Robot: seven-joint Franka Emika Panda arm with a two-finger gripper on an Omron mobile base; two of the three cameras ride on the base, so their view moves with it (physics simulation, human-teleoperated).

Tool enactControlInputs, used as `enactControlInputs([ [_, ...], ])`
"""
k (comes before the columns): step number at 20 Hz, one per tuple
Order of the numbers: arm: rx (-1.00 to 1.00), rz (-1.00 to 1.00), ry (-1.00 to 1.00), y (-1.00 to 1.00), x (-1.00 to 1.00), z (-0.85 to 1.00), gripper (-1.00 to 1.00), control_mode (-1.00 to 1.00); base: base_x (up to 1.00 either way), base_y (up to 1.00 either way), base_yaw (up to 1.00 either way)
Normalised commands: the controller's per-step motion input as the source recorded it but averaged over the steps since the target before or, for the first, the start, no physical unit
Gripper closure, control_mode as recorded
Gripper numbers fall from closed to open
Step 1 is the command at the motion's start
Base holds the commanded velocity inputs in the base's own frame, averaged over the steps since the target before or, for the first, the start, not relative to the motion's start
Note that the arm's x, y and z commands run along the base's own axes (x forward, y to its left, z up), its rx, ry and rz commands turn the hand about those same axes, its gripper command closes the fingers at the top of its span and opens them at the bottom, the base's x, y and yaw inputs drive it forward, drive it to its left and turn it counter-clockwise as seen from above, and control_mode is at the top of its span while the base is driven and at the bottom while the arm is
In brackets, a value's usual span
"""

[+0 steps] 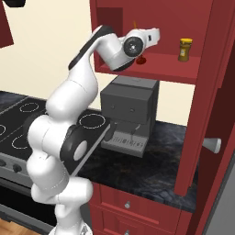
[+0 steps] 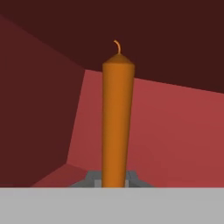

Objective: Pick the candle and candle from the dining table and place them in the open cabinet. Close the cabinet after placing the objects.

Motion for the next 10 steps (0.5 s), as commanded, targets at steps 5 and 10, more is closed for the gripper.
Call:
enactControlInputs([
  [5, 0.0, 0.0, 0.0, 0.0, 0.37, 0.0, 1.0, -1.0, 0.0, 0.0, 0.0],
  [10, 0.0, 0.0, 0.0, 0.0, 0.49, 0.0, 1.0, -1.0, 0.0, 0.0, 0.0],
])
